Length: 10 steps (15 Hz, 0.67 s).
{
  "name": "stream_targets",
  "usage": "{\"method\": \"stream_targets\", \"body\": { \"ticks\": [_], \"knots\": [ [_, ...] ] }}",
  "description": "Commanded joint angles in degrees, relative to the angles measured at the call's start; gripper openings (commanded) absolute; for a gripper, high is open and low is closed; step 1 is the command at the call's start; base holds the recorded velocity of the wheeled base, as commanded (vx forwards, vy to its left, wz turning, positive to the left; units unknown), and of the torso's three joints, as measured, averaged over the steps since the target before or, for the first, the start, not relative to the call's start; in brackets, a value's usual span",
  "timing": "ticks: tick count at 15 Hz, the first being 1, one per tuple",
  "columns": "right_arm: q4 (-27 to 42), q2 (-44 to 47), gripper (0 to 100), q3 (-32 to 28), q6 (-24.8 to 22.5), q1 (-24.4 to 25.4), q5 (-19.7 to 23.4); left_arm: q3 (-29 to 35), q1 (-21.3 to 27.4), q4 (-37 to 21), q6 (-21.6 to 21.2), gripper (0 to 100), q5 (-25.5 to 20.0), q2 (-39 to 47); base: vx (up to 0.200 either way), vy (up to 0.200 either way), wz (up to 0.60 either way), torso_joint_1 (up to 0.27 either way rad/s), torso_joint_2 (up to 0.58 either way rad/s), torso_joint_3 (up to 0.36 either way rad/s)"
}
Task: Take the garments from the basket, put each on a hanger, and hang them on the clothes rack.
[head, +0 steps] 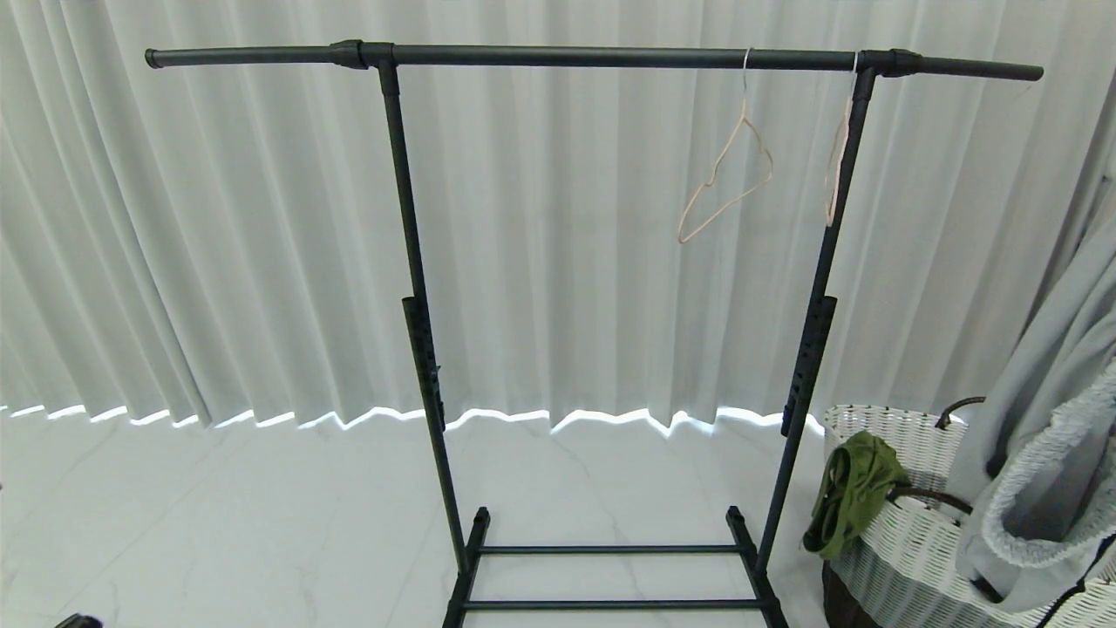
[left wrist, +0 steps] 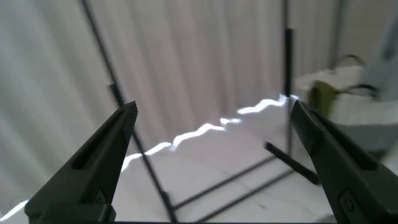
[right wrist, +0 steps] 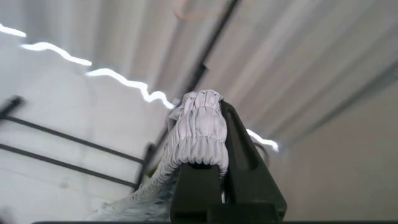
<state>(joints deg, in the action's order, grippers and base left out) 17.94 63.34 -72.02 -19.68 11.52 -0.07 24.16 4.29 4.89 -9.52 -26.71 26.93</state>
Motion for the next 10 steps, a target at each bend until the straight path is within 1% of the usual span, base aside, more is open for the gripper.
{"method": "stream_targets", "body": {
  "ticks": [1,3,5,6,7,8,9,10],
  "knots": [
    [-0.01,2.49,0,-1.63,1.57,5.88,-0.01,10.2,12.23,0.21,2.93,100,-3.61,23.34,0.0,0.0,0.0,0.0,0.0,0.0],
    [-0.37,3.19,0,-3.21,2.36,10.28,-0.01,15.3,19.26,0.21,9.26,100,-3.35,31.08,0.0,0.0,0.0,0.0,0.0,0.0],
    [-0.37,3.89,0,-3.56,3.77,13.44,-0.1,19.34,26.38,0.39,17.08,100,-0.1,38.55,0.0,0.0,0.0,0.0,0.0,0.0],
    [-0.37,3.89,0,-3.21,3.77,13.97,-0.1,21.45,30.07,0.91,21.12,100,1.57,42.77,0.0,0.0,0.0,0.0,0.0,0.0],
    [-0.37,4.16,0,-3.12,4.03,13.88,-0.1,23.12,34.29,2.67,24.55,100,4.39,47.34,0.0,0.0,0.0,0.0,0.0,0.0],
    [-0.45,4.6,0,-3.3,4.82,13.97,-0.1,24.27,37.9,5.57,27.63,100,8.25,53.14,0.0,0.0,0.0,0.0,0.0,0.0],
    [-0.45,4.86,0,-3.39,5.79,13.88,-0.1,25.5,40.71,8.12,30.44,100,11.68,58.5,0.0,0.0,0.0,0.0,0.0,0.0],
    [-0.54,4.95,0,-3.39,6.4,13.88,-0.1,26.64,42.73,9.88,32.72,100,13.26,62.81,0.0,0.0,0.0,0.0,0.0,0.0]
  ]
}}
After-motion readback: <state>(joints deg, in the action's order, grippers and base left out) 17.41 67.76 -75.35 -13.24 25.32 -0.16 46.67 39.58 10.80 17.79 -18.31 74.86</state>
